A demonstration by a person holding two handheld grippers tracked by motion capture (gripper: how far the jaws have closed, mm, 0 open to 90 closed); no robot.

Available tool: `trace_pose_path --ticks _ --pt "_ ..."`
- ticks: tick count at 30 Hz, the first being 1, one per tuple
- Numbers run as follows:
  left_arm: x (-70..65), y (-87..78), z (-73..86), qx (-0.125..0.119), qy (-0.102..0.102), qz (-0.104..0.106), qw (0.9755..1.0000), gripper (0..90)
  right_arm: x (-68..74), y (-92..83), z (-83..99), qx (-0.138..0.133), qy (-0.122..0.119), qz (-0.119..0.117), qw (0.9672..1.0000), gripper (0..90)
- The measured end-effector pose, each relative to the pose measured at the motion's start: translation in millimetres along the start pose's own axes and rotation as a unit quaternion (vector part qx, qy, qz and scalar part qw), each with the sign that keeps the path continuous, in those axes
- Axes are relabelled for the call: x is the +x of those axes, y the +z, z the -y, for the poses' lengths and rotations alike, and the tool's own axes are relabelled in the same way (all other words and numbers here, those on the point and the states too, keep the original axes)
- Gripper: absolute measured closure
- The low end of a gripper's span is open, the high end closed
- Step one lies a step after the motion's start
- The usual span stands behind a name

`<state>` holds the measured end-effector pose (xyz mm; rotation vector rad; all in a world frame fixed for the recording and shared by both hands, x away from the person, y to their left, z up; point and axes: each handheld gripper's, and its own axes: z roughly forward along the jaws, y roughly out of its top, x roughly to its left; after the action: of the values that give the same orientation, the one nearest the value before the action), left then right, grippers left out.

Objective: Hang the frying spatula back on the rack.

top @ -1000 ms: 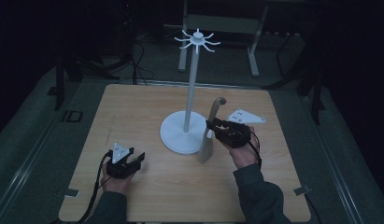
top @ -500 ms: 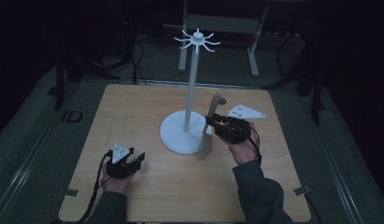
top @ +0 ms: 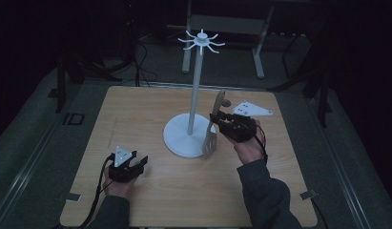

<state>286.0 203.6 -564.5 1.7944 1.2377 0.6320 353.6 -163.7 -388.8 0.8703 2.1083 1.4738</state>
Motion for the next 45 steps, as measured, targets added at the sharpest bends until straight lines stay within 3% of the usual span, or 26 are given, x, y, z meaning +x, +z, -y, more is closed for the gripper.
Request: trace_pose_path --ticks 45 --pt "0.7 0.3 -0.3 -0.001 -0.003 0.0 1.0 47.2 -6.2 -2.1 -34.2 -0.017 -0.01 0.009 0.9998 74.0"
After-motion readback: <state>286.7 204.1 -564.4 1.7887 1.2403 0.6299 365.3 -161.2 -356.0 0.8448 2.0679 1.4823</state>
